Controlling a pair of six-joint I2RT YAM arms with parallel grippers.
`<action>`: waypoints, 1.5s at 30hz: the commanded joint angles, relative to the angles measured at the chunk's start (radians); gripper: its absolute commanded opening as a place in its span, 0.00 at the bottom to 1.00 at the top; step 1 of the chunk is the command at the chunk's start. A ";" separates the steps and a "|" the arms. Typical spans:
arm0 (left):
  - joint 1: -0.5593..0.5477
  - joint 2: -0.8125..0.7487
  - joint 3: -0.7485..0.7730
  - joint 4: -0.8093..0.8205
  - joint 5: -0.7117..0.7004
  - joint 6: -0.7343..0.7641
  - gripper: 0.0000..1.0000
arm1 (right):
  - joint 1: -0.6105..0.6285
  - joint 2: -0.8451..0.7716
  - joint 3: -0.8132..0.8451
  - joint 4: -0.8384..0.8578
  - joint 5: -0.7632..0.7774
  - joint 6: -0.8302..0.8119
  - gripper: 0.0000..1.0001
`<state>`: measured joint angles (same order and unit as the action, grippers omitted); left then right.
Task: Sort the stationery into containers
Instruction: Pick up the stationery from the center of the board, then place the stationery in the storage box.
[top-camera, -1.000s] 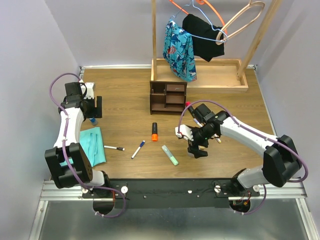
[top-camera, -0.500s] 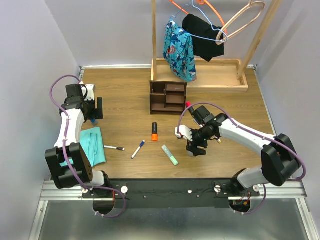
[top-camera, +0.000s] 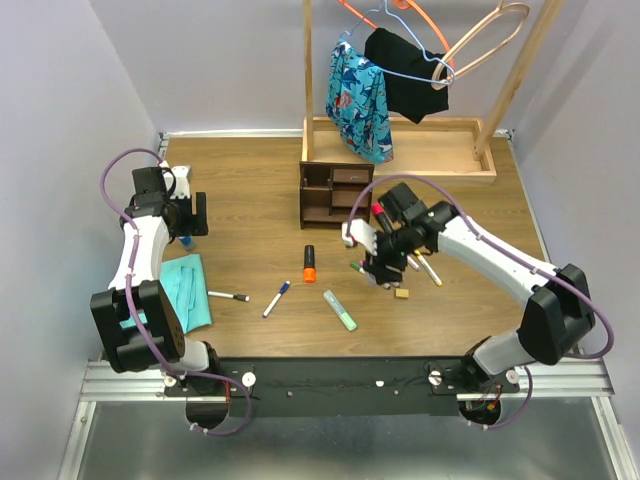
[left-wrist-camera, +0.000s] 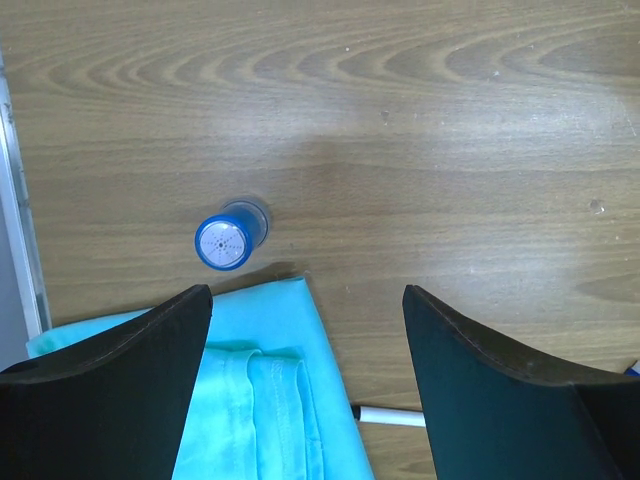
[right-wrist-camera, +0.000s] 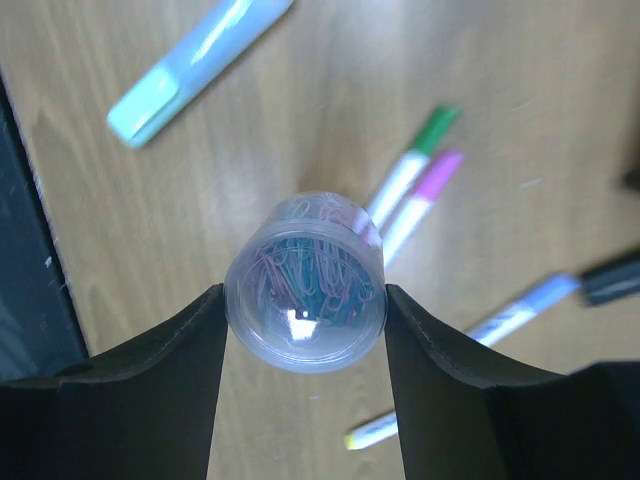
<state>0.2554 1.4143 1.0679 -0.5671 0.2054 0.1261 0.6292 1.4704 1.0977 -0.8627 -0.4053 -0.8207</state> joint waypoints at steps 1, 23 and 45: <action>0.005 0.026 0.001 0.039 0.058 0.001 0.86 | 0.006 0.053 0.211 -0.073 0.046 0.049 0.31; 0.011 0.037 -0.031 0.078 0.100 0.003 0.86 | -0.065 0.547 0.878 -0.018 0.276 0.242 0.26; 0.053 0.078 -0.019 0.062 0.126 -0.014 0.86 | -0.079 0.656 0.966 0.036 0.181 0.285 0.27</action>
<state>0.2909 1.4742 1.0195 -0.4988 0.2920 0.1257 0.5499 2.1193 2.0579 -0.8845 -0.1814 -0.5629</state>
